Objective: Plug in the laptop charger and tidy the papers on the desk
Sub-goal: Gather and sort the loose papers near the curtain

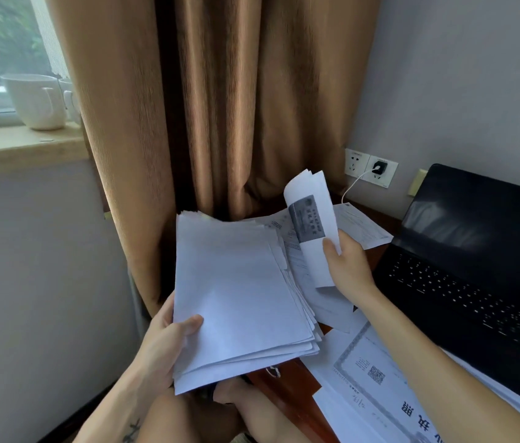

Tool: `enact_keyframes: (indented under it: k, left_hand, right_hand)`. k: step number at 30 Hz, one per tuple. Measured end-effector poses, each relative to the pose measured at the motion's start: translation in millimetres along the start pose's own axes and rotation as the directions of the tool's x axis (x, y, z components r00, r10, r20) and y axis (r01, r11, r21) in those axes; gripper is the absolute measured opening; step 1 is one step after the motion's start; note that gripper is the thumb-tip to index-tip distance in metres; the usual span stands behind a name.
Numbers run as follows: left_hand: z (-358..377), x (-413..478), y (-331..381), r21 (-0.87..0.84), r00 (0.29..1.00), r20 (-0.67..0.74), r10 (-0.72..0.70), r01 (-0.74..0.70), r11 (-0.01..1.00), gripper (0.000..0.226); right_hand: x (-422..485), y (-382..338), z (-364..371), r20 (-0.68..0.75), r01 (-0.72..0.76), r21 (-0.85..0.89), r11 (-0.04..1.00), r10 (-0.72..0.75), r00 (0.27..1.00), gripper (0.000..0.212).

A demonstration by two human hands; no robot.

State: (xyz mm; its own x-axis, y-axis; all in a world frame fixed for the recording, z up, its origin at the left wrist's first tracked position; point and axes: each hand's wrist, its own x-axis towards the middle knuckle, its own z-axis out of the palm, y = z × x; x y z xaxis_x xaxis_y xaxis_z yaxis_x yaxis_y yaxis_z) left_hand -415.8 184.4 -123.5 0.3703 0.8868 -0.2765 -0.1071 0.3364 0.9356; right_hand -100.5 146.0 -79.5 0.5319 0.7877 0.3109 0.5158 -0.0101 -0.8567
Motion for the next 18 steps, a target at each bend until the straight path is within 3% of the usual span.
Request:
enact_keyframes:
  k: [5,9,14,18]
  left_hand:
    - [-4,4,0,0.085,0.999,0.025,-0.038,0.036,0.996,0.049]
    - [-12,8,1,0.113,0.996,0.049,-0.072,0.066,0.991,0.044]
    - [-14,10,-1,0.134,0.996,0.049,-0.08,0.073,0.988,0.041]
    - [-10,8,-1,-0.049,0.995,0.03,-0.091,0.092,0.994,0.032]
  right_hand:
    - [-18,-14,24,0.31,0.25,-0.16,0.955,-0.191,0.931,0.023]
    - [-37,-10,41,0.525,0.342,-0.262,0.903,-0.164,0.835,0.033]
    - [-49,0,38,0.559,0.375,-0.257,0.891,-0.18,0.809,0.028]
    - [-58,-4,33,0.586,0.344,-0.19,0.92,-0.175,0.791,0.026]
